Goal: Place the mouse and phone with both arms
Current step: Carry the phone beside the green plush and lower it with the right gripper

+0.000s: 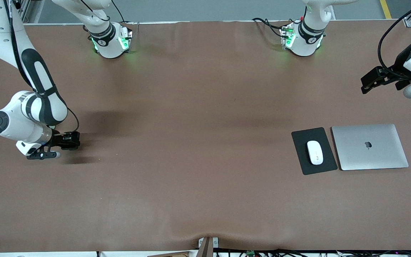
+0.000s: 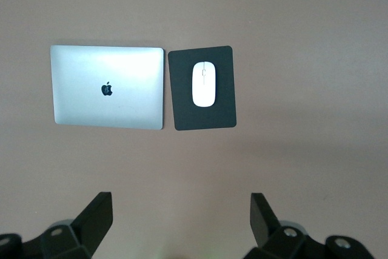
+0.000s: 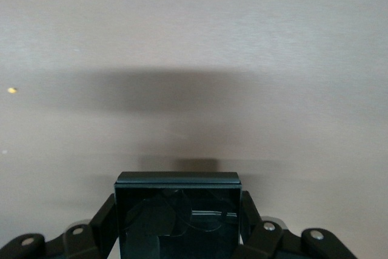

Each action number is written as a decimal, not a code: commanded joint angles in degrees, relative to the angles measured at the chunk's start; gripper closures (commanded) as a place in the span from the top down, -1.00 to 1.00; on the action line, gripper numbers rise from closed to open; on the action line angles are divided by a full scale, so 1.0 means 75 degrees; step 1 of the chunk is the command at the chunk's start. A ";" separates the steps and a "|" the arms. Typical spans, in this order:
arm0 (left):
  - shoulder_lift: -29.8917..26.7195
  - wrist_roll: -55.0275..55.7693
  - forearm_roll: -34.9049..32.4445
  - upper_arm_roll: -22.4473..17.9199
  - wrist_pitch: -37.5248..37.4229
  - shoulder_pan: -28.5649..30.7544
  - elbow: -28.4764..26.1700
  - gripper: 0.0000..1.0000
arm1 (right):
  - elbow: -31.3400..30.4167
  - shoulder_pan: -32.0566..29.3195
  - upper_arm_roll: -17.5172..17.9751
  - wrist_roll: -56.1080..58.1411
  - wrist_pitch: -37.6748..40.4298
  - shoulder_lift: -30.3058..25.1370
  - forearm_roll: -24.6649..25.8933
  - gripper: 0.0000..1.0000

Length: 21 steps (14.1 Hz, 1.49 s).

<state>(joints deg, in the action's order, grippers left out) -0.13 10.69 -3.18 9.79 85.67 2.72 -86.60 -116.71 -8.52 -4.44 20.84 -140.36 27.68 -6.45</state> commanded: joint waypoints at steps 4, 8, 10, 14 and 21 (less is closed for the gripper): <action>-0.0100 -0.0183 0.0061 -0.0063 -0.0067 -0.0023 -0.0067 1.00 | -0.0435 -0.0294 -0.0041 0.0116 -0.0352 -0.0211 0.0192 -1.00; -0.0111 -0.0171 0.0073 -0.0051 -0.0008 -0.0024 -0.0043 1.00 | -0.0505 -0.0469 -0.0135 0.0128 -0.0305 -0.0046 0.0192 -1.00; -0.0147 -0.0183 0.0084 -0.0063 -0.0031 -0.0012 -0.0067 1.00 | -0.0692 -0.0482 -0.0124 0.0116 -0.0375 -0.0046 0.0192 -0.95; -0.0147 -0.0183 0.0084 -0.0063 -0.0032 -0.0012 -0.0067 1.00 | -0.0693 -0.0423 -0.0123 0.0116 -0.0352 -0.0034 0.0192 1.00; -0.0147 -0.0171 0.0096 -0.0063 -0.0032 -0.0012 -0.0067 1.00 | -0.0329 0.0337 -0.0147 -0.0199 -0.0118 -0.0432 0.0192 1.00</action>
<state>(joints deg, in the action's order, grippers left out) -0.13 10.68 -3.18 9.78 85.67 2.77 -86.70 -118.72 -8.36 -5.40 20.89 -142.48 27.06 -5.52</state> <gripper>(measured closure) 0.000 0.000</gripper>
